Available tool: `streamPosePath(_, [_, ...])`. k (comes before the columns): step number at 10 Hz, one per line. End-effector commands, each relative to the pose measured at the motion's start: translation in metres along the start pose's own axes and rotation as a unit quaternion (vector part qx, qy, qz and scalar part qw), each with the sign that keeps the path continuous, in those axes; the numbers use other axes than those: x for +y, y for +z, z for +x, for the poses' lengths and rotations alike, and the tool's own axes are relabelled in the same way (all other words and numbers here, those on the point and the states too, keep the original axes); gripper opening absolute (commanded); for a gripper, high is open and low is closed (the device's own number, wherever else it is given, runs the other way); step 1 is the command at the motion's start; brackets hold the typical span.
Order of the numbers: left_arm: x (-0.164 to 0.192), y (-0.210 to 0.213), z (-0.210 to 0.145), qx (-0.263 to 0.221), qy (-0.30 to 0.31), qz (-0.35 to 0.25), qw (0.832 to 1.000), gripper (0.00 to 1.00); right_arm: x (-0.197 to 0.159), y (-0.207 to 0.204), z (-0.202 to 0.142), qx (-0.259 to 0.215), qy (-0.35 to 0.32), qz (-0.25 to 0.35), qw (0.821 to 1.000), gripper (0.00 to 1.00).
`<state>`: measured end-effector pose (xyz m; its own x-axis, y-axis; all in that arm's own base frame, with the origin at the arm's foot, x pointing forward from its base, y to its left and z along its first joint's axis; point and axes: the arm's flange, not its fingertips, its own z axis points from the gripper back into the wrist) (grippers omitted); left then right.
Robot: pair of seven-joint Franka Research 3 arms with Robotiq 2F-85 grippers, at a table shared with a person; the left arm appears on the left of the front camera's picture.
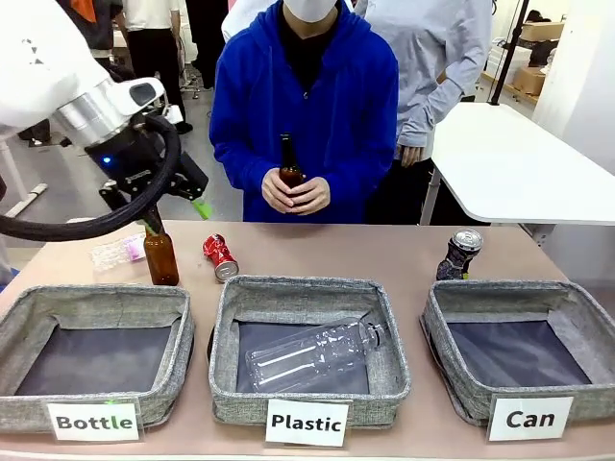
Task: Sort the can waste into the basket.
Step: Pick up the can waste from the table and place it in the right Fabric basket.
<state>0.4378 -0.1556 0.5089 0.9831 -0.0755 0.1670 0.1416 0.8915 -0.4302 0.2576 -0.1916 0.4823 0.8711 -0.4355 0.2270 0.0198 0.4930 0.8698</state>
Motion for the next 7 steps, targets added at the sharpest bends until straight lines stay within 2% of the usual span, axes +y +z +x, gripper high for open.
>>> streamPosePath(1, [0.005, -0.004, 0.004, -0.034, 0.068, 0.004, 0.997, 1.0, 0.0, 0.001, 0.002, -0.007, 0.012, 0.015, 1.0, 1.0])
streamPosePath(2, [0.013, 0.002, 0.008, -0.067, 0.118, 0.003, 0.991, 1.0, 0.0, 0.001, 0.002, -0.007, 0.012, 0.015, 1.0, 1.0])
streamPosePath(3, [0.023, 0.009, 0.005, -0.069, 0.114, -0.015, 0.991, 1.0, 0.0, 0.001, 0.002, -0.007, 0.012, 0.015, 1.0, 1.0])
streamPosePath(4, [0.038, 0.027, -0.015, -0.064, 0.073, -0.03, 0.995, 1.0, 0.0, 0.001, 0.002, -0.007, 0.012, 0.015, 1.0, 1.0])
streamPosePath(5, [0.067, 0.075, -0.048, -0.071, 0.051, -0.068, 0.994, 1.0, 0.0, 0.001, 0.002, -0.007, 0.012, 0.015, 1.0, 1.0])
streamPosePath(7, [0.122, 0.171, -0.098, -0.04, 0.161, -0.068, 0.984, 1.0, 0.0, 0.001, 0.002, -0.007, 0.012, 0.015, 1.0, 1.0])
